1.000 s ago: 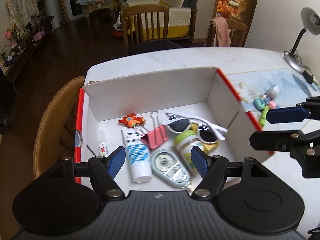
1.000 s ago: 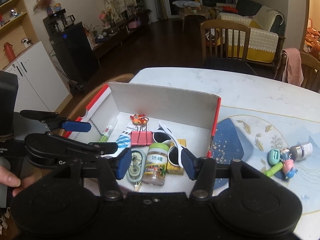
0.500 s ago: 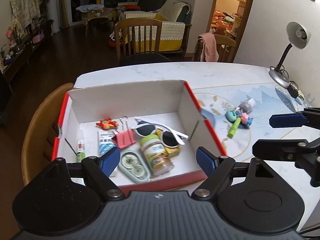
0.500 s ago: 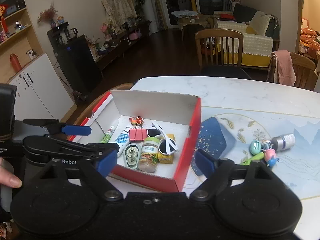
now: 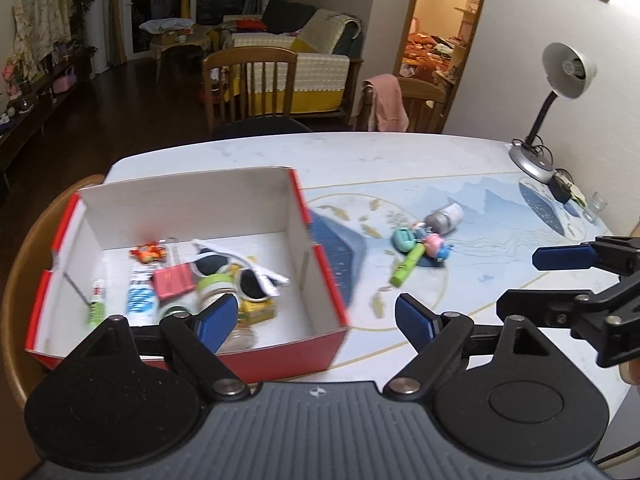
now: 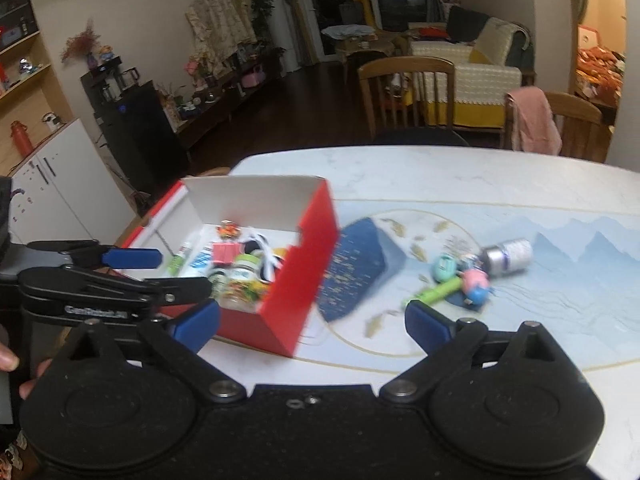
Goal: Organize rigid objects
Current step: 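Withdraw both tools from the box back toward the remaining items, then move the right tool to the glass jar while the left tool approaches the green marker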
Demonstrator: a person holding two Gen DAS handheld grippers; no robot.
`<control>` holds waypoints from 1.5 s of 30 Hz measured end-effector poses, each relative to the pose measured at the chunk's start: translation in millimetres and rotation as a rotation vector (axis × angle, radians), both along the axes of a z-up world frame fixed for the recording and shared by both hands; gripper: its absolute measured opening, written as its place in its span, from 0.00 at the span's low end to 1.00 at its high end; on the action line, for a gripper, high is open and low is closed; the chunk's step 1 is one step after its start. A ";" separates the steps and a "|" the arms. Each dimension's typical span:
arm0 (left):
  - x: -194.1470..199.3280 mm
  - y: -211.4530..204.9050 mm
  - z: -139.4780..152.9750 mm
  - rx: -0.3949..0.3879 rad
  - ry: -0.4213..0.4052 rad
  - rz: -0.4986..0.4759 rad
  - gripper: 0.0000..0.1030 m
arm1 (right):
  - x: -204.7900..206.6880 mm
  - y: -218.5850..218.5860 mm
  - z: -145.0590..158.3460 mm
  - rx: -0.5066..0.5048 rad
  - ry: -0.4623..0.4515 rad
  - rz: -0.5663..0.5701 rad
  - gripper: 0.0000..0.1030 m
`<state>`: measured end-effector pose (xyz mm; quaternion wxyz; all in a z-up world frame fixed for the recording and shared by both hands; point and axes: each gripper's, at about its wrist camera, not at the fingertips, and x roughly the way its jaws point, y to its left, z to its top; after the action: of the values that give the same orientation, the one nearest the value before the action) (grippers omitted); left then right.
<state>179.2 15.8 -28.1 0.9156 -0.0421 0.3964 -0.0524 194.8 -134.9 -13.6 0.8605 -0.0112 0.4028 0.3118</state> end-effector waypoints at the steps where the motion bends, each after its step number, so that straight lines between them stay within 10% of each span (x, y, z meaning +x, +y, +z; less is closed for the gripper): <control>1: 0.9 -5.7 -0.9 -0.002 0.000 -0.005 0.93 | 1.4 -7.5 -2.0 0.000 0.006 -0.007 0.96; 24: 66.5 -137.7 -55.8 0.062 0.029 -0.081 0.98 | 63.7 -134.7 -39.4 -0.040 -0.003 -0.105 0.96; 45: 151.7 -149.9 -129.4 0.120 0.118 -0.011 0.98 | 168.4 -116.3 -99.9 -0.143 0.009 -0.046 0.93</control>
<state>330.8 -134.1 -157.5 0.8913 0.0117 0.4523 -0.0309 363.2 -251.2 -113.5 0.8625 -0.0621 0.4281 0.2626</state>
